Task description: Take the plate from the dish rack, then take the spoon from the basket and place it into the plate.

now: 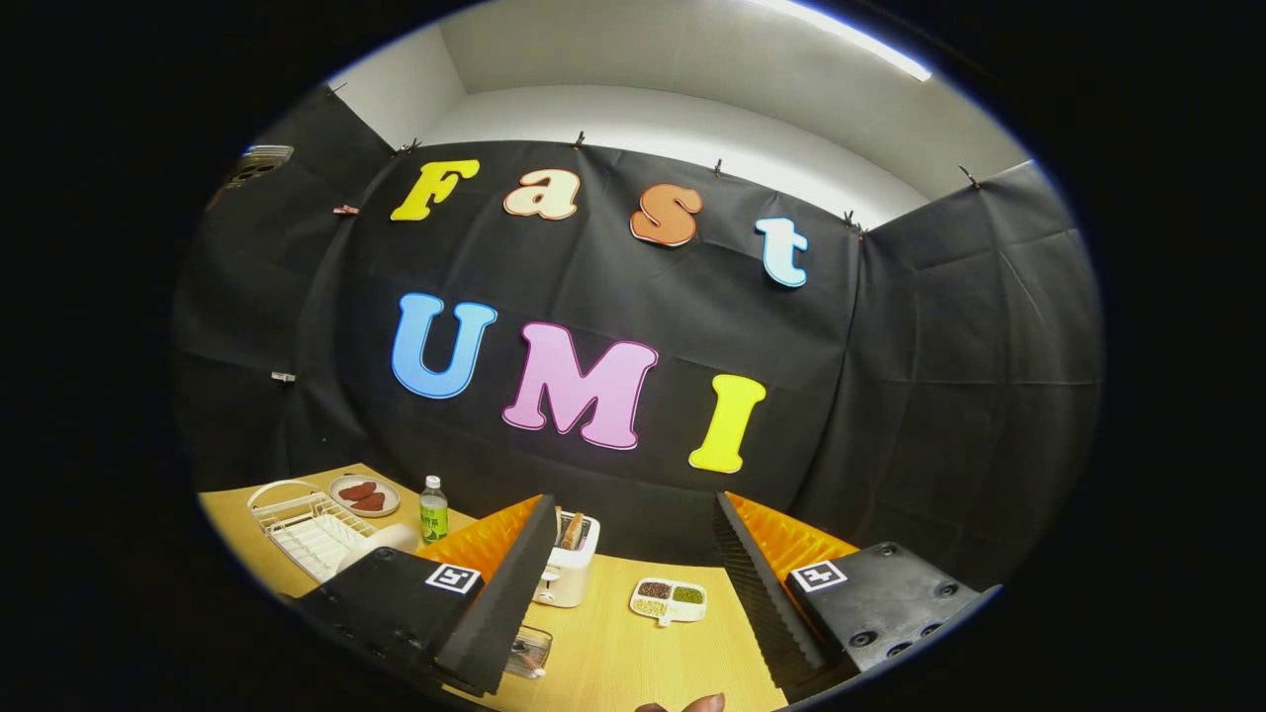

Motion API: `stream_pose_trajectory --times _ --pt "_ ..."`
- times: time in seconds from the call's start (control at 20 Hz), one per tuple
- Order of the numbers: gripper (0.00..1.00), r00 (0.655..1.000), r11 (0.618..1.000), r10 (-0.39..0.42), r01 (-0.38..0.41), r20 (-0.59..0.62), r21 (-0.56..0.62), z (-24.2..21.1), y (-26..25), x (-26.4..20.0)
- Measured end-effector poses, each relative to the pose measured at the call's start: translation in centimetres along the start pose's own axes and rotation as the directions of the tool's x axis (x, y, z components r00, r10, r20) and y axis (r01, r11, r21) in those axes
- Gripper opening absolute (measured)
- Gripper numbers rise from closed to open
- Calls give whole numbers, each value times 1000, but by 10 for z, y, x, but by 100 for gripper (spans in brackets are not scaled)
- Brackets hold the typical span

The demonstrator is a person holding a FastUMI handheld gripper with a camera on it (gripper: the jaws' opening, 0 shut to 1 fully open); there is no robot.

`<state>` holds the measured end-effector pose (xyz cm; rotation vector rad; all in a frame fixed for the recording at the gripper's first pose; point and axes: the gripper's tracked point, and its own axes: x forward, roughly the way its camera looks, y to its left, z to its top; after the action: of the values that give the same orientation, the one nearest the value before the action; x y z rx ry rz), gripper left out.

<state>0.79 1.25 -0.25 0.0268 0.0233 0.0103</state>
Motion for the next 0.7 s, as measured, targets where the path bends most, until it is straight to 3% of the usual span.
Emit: stream_pose_trajectory --times 0.7 --pt "98 998 998 62 -62 -25 10 6 62 12"
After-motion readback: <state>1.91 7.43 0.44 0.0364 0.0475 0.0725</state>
